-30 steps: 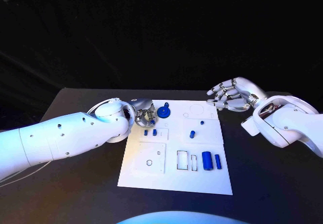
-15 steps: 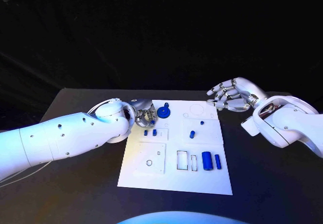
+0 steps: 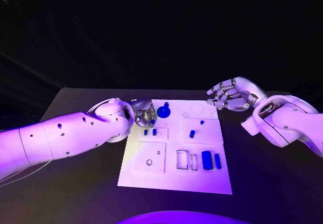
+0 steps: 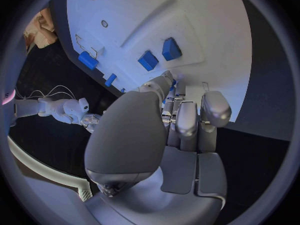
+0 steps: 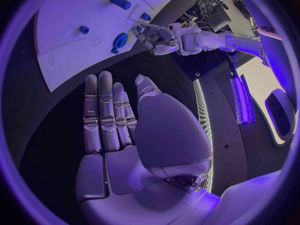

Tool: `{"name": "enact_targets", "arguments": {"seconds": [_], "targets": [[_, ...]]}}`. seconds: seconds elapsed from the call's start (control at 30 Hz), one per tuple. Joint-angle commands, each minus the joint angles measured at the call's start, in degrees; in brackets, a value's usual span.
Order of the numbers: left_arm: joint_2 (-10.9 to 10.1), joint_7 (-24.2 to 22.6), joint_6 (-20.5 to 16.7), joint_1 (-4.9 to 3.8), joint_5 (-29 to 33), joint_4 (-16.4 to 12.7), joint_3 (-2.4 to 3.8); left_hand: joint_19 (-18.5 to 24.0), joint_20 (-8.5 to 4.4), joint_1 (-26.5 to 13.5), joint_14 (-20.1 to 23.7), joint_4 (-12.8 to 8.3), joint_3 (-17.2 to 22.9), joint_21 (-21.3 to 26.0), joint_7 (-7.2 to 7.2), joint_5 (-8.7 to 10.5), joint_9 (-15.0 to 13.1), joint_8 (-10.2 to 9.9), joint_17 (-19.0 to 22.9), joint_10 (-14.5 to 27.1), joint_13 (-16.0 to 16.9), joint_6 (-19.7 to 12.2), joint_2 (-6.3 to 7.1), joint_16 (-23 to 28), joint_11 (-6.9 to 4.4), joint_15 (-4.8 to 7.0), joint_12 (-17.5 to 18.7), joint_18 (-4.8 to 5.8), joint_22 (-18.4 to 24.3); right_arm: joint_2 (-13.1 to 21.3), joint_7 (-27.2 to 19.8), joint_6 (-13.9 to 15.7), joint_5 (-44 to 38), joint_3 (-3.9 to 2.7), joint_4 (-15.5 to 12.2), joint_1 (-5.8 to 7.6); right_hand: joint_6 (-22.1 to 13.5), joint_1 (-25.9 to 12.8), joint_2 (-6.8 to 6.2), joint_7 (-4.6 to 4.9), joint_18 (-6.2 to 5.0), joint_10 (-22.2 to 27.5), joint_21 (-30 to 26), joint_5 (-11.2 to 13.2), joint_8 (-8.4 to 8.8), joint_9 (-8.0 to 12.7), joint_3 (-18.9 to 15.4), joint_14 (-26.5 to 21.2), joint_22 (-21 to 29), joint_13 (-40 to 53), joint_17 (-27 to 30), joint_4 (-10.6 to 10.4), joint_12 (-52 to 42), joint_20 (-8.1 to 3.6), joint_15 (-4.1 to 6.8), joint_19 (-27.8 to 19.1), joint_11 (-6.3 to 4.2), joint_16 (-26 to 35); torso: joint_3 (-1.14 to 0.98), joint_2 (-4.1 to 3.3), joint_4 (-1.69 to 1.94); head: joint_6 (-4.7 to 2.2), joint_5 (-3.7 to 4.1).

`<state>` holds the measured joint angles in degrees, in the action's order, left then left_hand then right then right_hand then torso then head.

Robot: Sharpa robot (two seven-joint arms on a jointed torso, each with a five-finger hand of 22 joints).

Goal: Assemble the parts on the task board

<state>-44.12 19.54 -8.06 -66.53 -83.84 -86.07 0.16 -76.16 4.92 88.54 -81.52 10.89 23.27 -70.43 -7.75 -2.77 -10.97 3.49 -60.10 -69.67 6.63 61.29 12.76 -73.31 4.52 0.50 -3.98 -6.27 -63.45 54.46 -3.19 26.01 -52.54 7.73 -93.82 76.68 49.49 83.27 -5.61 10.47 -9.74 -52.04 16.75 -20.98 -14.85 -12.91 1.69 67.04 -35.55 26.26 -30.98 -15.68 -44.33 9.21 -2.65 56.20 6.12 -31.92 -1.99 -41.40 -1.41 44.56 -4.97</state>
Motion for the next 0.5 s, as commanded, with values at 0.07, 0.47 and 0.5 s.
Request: {"name": "enact_targets", "arguments": {"seconds": [0.07,0.47,0.5], "targets": [[-0.1,0.3,1.4,0.01,0.6,0.0,0.02,0.4,0.12,-0.9,0.0,0.0,0.4,0.3,0.08,-0.01,0.1,0.3,0.1,0.5,-0.1,-0.2,0.15,0.4,-0.12,-0.4,0.3,0.19,0.1,0.0,-0.2,-0.3,-0.9,0.0,0.0,-0.03,-0.4,0.5,-0.28,0.12,-0.64,0.4,-0.5,-0.4,-0.24,0.0,0.4,0.0,0.2,-0.3,0.2,0.1,0.4,0.39,-0.17,0.0,0.13,0.5,0.02,-0.01,0.0,0.04,0.1],[-0.6,0.2,0.1,0.01,1.4,0.1,0.03,0.8,0.29,-1.9,0.3,-0.2,0.7,0.7,1.38,-0.01,2.5,-0.1,0.8,1.6,-0.3,-6.5,1.39,0.4,0.13,-0.61,0.4,0.07,0.5,0.1,1.1,-1.4,-1.9,0.0,0.4,-0.06,-0.5,0.4,-0.55,0.29,-0.66,1.0,-1.9,-0.3,-0.83,-0.1,0.6,-0.2,1.3,-2.7,1.1,-0.1,2.2,0.75,-0.51,-0.3,0.43,3.3,0.04,0.02,0.02,-0.12,0.11],[-0.7,0.2,-0.2,0.01,1.4,0.1,0.03,0.9,0.32,-2.0,0.4,-0.2,0.7,0.9,1.48,-0.01,2.8,-0.1,1.1,1.8,-0.4,-7.3,1.42,0.6,0.18,-0.67,0.4,0.02,0.7,0.0,1.4,-1.5,-2.2,0.0,0.5,-0.06,-0.5,0.4,-0.59,0.31,-0.67,1.1,-2.0,-0.3,-0.9,-0.1,0.6,-0.1,1.4,-3.1,1.1,-0.1,2.6,0.79,-0.53,-0.2,0.47,3.6,0.07,0.02,0.04,-0.16,0.13]]}}
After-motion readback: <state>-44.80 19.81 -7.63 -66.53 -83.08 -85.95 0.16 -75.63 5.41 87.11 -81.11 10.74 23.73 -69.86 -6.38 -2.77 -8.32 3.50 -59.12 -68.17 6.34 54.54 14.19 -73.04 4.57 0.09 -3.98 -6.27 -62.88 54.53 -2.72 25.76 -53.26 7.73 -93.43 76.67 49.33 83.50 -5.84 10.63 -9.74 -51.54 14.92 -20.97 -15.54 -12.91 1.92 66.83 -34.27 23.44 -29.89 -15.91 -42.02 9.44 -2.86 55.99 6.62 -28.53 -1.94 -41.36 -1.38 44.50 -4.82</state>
